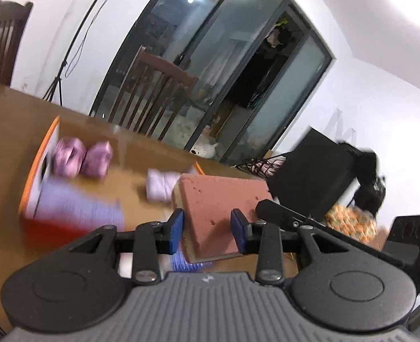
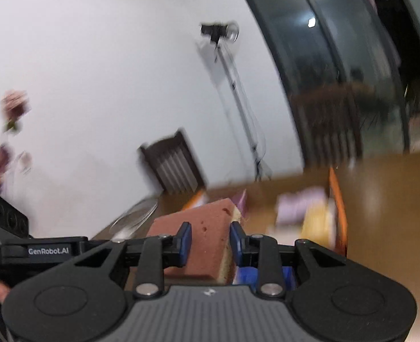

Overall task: Organize soft objects
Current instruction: 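Carry the pink sponge into the box beside the bow and open both grippers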

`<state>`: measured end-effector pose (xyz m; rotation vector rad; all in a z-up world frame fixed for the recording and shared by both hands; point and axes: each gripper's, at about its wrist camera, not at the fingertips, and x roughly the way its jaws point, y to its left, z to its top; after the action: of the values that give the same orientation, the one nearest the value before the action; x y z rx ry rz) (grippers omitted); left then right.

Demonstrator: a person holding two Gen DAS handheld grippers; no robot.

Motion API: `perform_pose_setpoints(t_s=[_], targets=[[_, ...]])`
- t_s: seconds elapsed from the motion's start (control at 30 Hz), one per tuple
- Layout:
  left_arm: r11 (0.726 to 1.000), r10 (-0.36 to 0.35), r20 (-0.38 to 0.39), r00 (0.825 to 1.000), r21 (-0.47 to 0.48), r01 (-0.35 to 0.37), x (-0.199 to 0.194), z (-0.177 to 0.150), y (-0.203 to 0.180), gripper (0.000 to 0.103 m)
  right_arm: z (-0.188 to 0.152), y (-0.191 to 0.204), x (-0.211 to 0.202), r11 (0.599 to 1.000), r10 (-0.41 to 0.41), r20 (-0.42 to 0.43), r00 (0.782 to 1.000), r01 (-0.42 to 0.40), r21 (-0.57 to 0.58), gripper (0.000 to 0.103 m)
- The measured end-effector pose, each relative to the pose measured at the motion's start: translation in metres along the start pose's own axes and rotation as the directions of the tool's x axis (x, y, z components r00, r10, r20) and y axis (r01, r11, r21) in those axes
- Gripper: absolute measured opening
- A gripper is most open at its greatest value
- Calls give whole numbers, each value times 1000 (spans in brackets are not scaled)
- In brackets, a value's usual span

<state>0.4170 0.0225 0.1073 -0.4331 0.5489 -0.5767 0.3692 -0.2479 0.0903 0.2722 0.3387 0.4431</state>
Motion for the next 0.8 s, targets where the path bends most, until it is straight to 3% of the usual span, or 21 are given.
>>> perform_pose_setpoints(t_s=[0.17, 0.23, 0.33, 0.4, 0.5, 0.63, 0.8], targets=[[993, 16, -95, 995, -111, -27, 103, 76, 56, 37, 68, -31, 117, 992, -124, -45, 991, 125, 1, 29], [983, 22, -148, 989, -179, -49, 135, 86, 80, 37, 76, -42, 158, 986, -169, -77, 983, 170, 3, 29], [982, 82, -186, 979, -153, -111, 167, 85, 102, 37, 75, -56, 210, 975, -218, -145, 965, 221, 4, 29], [971, 157, -225, 962, -141, -192, 184, 80, 118, 37, 68, -65, 243, 971, -230, -222, 947, 238, 6, 29], [953, 238, -247, 939, -127, -275, 194, 79, 128, 37, 54, -74, 282, 975, -207, -333, 920, 221, 5, 27], [936, 329, -243, 913, -45, -349, 201, 74, 118, 40, 44, -88, 306, 984, -153, -398, 904, 177, 22, 28], [928, 339, -208, 918, -85, -362, 194, 72, 116, 43, 42, -111, 309, 974, -55, -422, 905, 141, 176, 34]])
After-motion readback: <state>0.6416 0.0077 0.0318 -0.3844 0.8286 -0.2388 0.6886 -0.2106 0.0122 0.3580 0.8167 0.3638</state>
